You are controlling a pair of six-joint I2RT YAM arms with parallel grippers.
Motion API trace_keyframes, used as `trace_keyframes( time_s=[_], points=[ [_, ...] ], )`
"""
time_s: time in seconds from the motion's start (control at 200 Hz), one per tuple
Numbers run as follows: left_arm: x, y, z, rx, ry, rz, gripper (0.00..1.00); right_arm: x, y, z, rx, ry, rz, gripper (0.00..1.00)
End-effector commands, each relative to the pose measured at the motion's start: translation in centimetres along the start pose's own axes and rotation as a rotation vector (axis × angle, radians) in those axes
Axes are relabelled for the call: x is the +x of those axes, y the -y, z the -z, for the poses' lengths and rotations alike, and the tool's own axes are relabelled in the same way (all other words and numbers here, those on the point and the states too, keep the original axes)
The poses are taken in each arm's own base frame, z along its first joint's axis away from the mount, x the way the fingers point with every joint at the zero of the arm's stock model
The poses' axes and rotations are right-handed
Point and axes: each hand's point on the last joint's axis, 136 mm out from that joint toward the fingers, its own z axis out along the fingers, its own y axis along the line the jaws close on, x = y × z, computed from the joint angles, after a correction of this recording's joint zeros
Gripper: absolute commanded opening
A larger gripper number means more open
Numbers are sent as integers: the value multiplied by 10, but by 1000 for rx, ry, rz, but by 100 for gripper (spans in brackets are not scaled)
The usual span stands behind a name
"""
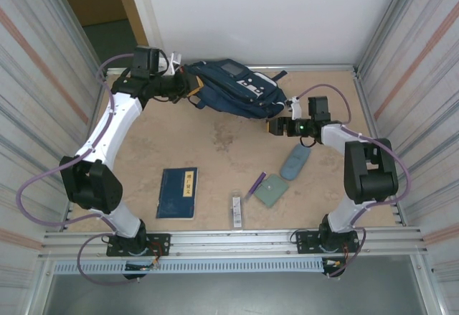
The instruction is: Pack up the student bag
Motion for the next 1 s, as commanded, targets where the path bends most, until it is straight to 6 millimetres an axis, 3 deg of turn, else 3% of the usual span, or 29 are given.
trace_keyframes(
  time_s=[0.0,0.115,0.276,0.526,0.571,0.641,0.676,0.812,0.997],
  points=[
    [-4,60,36,148,40,-83,0,-9,-8,-15,-24,-15,79,69],
    [-2,62,40,146,42,-90,0,-18,-16,-23,-69,-13,118,60],
    [-3,61,42,141,49,-100,0,-22,-30,-25,-55,-36,210,24],
    [-6,64,44,145,59,-109,0,-12,-29,-19,-24,-60,230,3],
    [-7,64,44,144,62,-114,0,-10,-29,-20,-12,-65,229,8],
    [-7,63,44,145,58,-107,0,-9,-26,-17,17,-49,222,45],
    [-7,64,44,147,56,-106,0,-11,-24,-14,23,-27,210,54],
    [-6,67,48,146,54,-95,0,-19,-10,-9,3,29,134,60],
    [-2,78,56,178,42,-80,0,-22,-7,-18,-34,25,136,65]
  ],
)
